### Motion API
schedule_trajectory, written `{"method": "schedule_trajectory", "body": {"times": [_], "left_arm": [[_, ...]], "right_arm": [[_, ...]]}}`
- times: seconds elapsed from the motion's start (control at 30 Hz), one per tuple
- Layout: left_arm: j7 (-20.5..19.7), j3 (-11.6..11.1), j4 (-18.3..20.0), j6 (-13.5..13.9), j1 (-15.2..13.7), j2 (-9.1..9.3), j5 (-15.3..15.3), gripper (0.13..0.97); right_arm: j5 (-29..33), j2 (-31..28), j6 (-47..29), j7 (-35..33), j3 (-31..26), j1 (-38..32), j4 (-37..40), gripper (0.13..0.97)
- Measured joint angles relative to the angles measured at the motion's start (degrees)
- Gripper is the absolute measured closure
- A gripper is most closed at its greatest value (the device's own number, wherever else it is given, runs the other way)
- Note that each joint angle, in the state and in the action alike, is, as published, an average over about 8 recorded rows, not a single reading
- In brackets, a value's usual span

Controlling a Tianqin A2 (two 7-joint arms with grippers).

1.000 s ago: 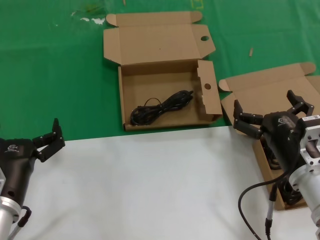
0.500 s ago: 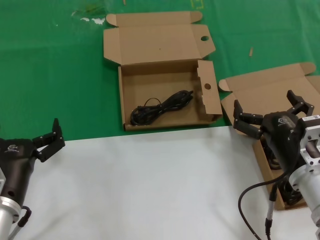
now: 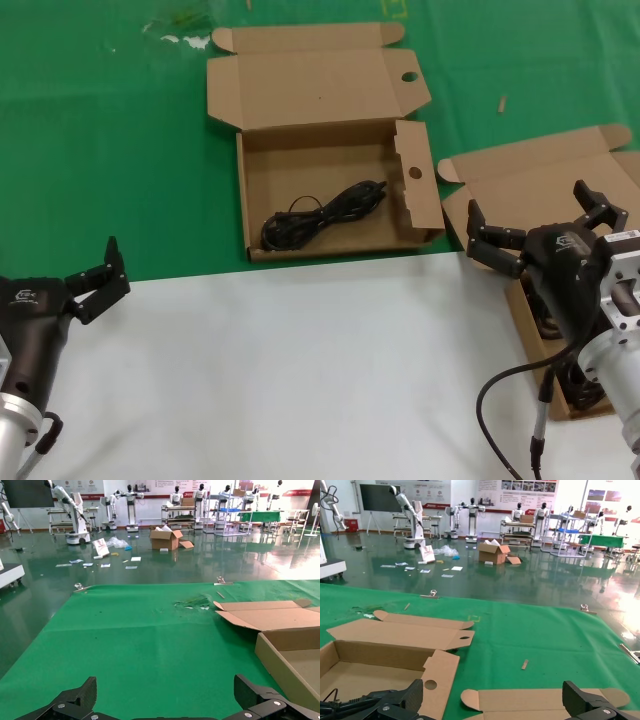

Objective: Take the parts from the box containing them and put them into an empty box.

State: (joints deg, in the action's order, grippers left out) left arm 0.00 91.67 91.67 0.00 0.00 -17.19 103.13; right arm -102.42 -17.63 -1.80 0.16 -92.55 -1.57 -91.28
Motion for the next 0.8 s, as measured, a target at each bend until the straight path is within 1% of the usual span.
{"method": "schedule_trajectory", "body": {"times": [0.8], "left_arm": [[0.0,0.0,0.0,0.0,0.0,0.00,0.0,0.132]], "right_arm": [[0.0,0.0,0.0,0.0,0.0,0.0,0.0,0.129]]}}
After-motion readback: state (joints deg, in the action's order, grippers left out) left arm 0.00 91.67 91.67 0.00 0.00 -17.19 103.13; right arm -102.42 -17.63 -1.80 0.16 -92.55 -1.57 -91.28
